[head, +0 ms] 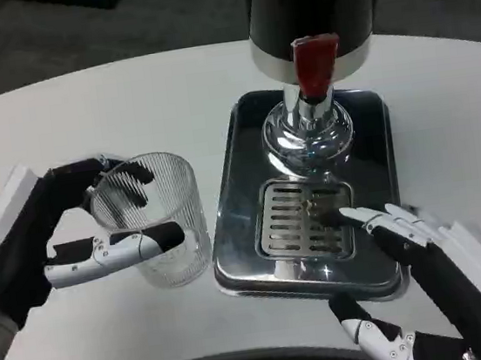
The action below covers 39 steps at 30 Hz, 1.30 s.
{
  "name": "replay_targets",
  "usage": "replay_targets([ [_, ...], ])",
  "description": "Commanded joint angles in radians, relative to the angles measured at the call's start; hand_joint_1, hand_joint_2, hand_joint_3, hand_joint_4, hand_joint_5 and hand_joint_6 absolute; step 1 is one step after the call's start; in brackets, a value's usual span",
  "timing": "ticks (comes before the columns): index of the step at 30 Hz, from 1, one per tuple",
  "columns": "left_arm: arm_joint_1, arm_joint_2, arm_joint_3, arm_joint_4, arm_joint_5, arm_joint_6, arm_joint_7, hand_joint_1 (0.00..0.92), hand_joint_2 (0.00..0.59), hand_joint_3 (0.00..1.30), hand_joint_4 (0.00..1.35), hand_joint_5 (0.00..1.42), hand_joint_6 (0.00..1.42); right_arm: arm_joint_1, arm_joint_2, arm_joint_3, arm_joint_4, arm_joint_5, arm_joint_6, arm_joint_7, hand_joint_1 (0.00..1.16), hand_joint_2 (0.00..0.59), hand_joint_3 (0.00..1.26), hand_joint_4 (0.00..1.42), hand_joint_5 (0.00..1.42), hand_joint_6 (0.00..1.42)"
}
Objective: Grasp the cup under the faucet to collect the drink, then remove the cup.
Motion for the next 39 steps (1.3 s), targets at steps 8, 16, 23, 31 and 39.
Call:
replay_targets([
  [8, -0.148, -0.035, -0.134, 0.160, 0.149, -0.047, 0.144, 0.538, 0.028, 0.72, 0.76, 0.79, 0.51, 0.010, 0.002, -0.003, -0.005, 0.009, -0.015, -0.005, 0.58, 0.441, 0.22, 0.16, 0.09, 0.01],
  [16, -0.263, -0.060, -0.232, 0.256, 0.238, -0.065, 0.202, 0.538, 0.029, 0.72, 0.76, 0.79, 0.50, 0.024, 0.003, -0.006, -0.007, 0.010, -0.018, -0.010, 0.58, 0.441, 0.22, 0.16, 0.09, 0.01],
  [23, -0.313, -0.082, -0.303, 0.291, 0.295, -0.058, 0.230, 0.538, 0.029, 0.72, 0.76, 0.79, 0.50, 0.048, 0.002, -0.018, -0.015, 0.019, -0.023, -0.014, 0.58, 0.441, 0.22, 0.16, 0.09, 0.02],
  [31, -0.374, -0.119, -0.369, 0.371, 0.351, -0.052, 0.252, 0.533, 0.031, 0.72, 0.76, 0.79, 0.50, 0.064, 0.001, -0.024, -0.025, 0.024, -0.029, -0.017, 0.58, 0.441, 0.22, 0.16, 0.09, 0.02],
  [39, -0.419, -0.128, -0.400, 0.414, 0.384, -0.042, 0.282, 0.529, 0.033, 0.72, 0.76, 0.79, 0.50, 0.085, -0.001, -0.038, -0.035, 0.031, -0.035, -0.013, 0.58, 0.441, 0.22, 0.16, 0.09, 0.02],
])
